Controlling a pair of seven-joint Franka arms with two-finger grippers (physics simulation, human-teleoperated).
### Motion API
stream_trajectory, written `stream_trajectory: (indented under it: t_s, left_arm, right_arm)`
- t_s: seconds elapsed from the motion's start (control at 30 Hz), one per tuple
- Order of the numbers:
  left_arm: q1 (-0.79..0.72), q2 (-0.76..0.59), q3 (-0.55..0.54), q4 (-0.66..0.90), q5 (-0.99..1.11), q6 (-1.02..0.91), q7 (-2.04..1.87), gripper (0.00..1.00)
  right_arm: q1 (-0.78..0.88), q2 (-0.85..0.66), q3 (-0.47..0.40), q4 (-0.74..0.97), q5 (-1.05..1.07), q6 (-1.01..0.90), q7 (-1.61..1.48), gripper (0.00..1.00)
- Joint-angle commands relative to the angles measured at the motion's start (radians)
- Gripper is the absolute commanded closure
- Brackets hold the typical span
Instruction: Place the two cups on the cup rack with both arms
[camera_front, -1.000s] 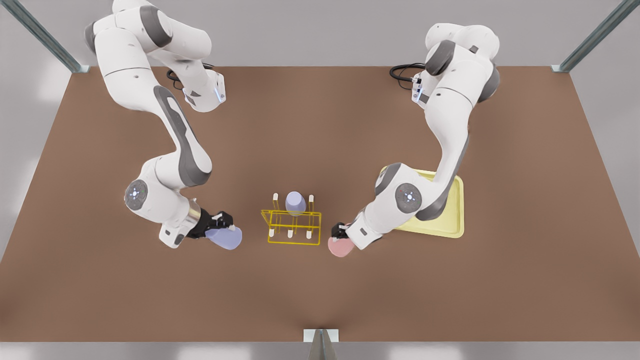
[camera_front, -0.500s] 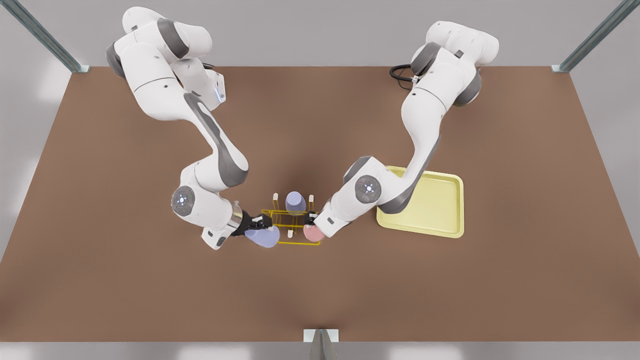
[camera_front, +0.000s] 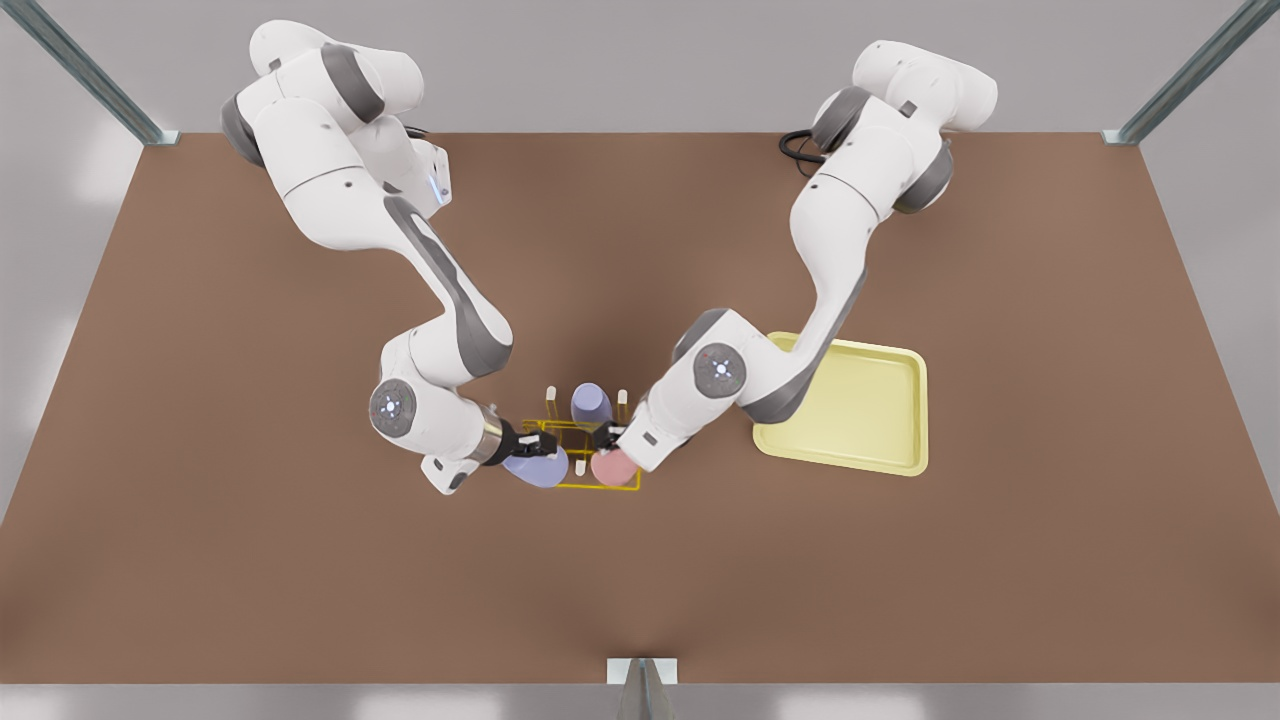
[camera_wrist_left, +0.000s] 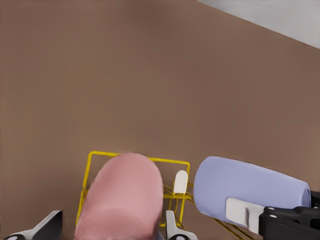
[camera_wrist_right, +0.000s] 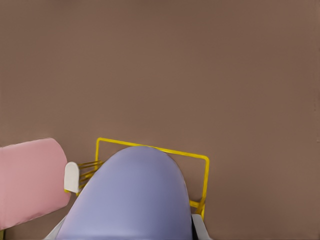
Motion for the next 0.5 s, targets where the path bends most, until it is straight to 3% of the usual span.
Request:
stream_trajectory:
  t_s: [0.0, 0.07, 0.17, 0.2, 0.23, 0.27, 0.47]
  left_arm:
    - [0.001, -0.006, 0.004, 0.001, 0.001, -0.007, -0.069, 0.00]
    - [0.064, -0.170, 0.093, 0.001, 0.018, -0.363, -0.057, 0.00]
    - [0.170, -0.420, 0.092, 0.001, 0.170, -0.873, -0.017, 0.00]
    - [0.208, -0.462, 0.089, 0.001, 0.213, -0.990, 0.170, 0.00]
    - [0.273, -0.557, 0.102, -0.068, 0.210, -1.030, 0.441, 0.00]
    - [0.227, -0.796, 0.254, -0.462, 0.190, -0.825, 0.655, 0.00]
    - [0.300, -0.739, 0.268, -0.470, 0.173, -0.855, 0.820, 0.00]
  right_arm:
    - [0.002, 0.000, 0.000, 0.000, -0.009, -0.007, 0.114, 0.00]
    - [0.004, -0.002, 0.000, -0.012, -0.009, -0.017, 0.106, 0.00]
    - [0.008, -0.003, 0.003, -0.029, -0.007, -0.023, 0.103, 0.00]
    - [0.008, -0.003, 0.003, -0.032, -0.007, -0.023, 0.101, 0.00]
    - [0.008, -0.003, 0.003, -0.037, -0.007, -0.024, 0.100, 0.00]
    - [0.011, -0.003, 0.003, -0.037, -0.007, -0.024, 0.100, 0.00]
    - [0.010, -0.017, 0.005, -0.043, -0.006, -0.055, 0.097, 0.00]
